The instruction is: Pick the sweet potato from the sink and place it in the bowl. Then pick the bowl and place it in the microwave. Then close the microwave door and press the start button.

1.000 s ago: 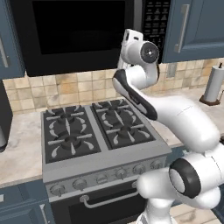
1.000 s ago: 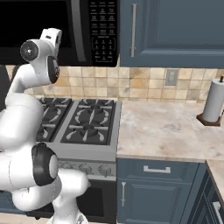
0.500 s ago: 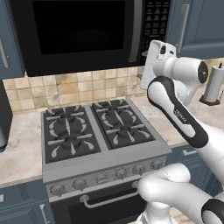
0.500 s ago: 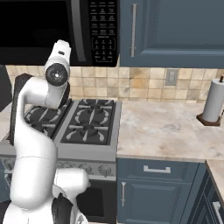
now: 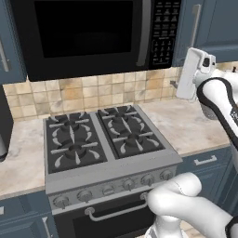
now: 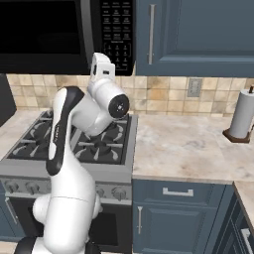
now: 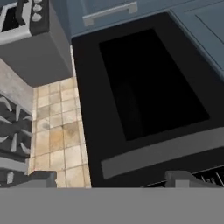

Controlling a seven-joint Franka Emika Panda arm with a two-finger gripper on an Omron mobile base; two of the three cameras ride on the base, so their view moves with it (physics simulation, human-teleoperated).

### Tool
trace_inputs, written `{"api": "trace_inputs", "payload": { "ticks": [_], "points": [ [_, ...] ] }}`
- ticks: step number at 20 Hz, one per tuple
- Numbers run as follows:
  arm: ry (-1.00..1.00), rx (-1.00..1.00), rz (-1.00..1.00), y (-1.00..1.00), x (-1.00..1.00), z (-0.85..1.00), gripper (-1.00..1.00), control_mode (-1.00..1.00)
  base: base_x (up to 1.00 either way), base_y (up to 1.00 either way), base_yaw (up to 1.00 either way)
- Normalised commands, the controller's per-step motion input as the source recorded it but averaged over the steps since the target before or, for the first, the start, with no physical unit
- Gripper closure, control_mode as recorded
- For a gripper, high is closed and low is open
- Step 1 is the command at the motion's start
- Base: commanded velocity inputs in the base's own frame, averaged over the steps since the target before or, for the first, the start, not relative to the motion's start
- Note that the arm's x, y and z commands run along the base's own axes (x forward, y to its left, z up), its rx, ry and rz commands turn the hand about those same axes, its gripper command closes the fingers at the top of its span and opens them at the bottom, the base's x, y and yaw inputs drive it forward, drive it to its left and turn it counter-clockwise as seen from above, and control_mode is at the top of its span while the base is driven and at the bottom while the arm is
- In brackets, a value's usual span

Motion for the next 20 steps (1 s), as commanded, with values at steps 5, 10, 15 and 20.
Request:
{"api": "trace_inputs", "payload": {
  "ticks": [5, 10, 15, 20],
  "points": [
    [-0.07, -0.08, 0.0, -0.19, 0.43, -0.02, -1.0, -1.0, 0.0, 0.0, 0.0],
    [-0.04, -0.12, -0.03, 0.02, 0.21, -0.01, -1.0, -1.0, 0.0, 0.0, 0.0],
    [-0.03, -0.13, -0.13, 0.15, 0.04, 0.0, 1.0, -1.0, 0.0, 0.0, 0.0],
    [0.0, -0.06, -0.22, 0.1, 0.09, 0.0, 1.0, -1.0, 0.0, 0.0, 0.0]
  ]
}}
